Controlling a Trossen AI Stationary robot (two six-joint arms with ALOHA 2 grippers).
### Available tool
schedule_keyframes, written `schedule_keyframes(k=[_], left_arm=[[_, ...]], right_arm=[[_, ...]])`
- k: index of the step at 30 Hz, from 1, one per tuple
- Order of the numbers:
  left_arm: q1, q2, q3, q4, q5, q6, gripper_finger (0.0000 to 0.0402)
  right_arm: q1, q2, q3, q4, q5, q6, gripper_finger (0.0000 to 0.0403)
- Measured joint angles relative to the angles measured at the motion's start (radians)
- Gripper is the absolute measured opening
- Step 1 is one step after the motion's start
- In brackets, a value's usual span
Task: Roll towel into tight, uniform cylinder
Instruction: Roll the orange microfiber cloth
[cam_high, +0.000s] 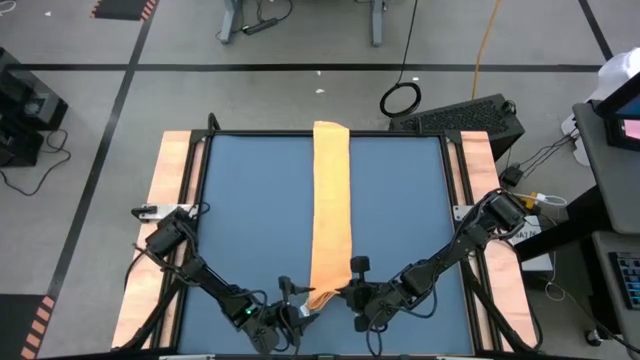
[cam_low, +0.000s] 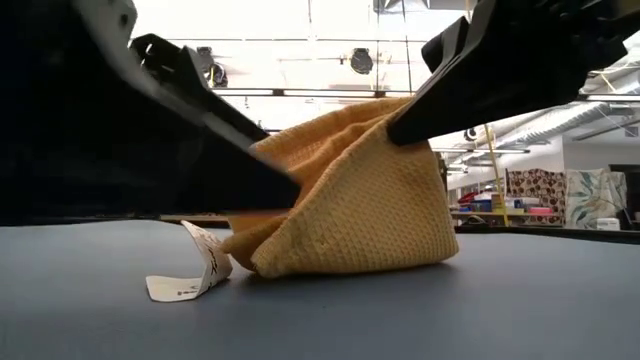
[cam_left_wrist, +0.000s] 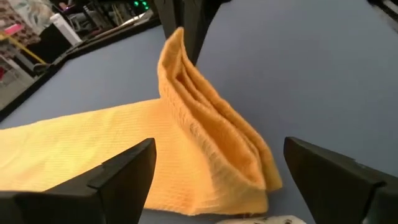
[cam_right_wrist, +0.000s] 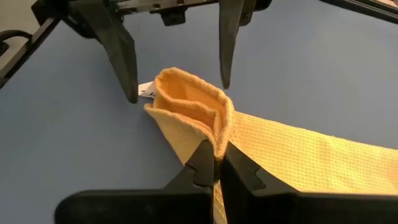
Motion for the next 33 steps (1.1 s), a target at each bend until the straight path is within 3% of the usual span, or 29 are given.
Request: schedule_keyframes(k=[11, 19, 25, 33], left_arm=[[0.01, 0.054, 0.0, 0.018, 0.004, -0.129, 0.0357], [0.025, 0.113, 0.028, 0.061, 0.005, -0.134, 0.0341], [0.011, 0.116, 0.038, 0.056, -0.062, -0.1, 0.0254], [-0.011, 0.116, 0.039, 0.063, -0.122, -0.046, 0.0081]], right_arm=[[-0.001, 0.0, 0.0, 0.006, 0.003, 0.017, 0.0], [-0.001, 0.0, 0.001, 0.006, 0.028, 0.052, 0.0], [-0.001, 0.0, 0.001, 0.005, 0.024, 0.055, 0.0], [0.002, 0.0, 0.001, 0.004, 0.017, 0.071, 0.0]])
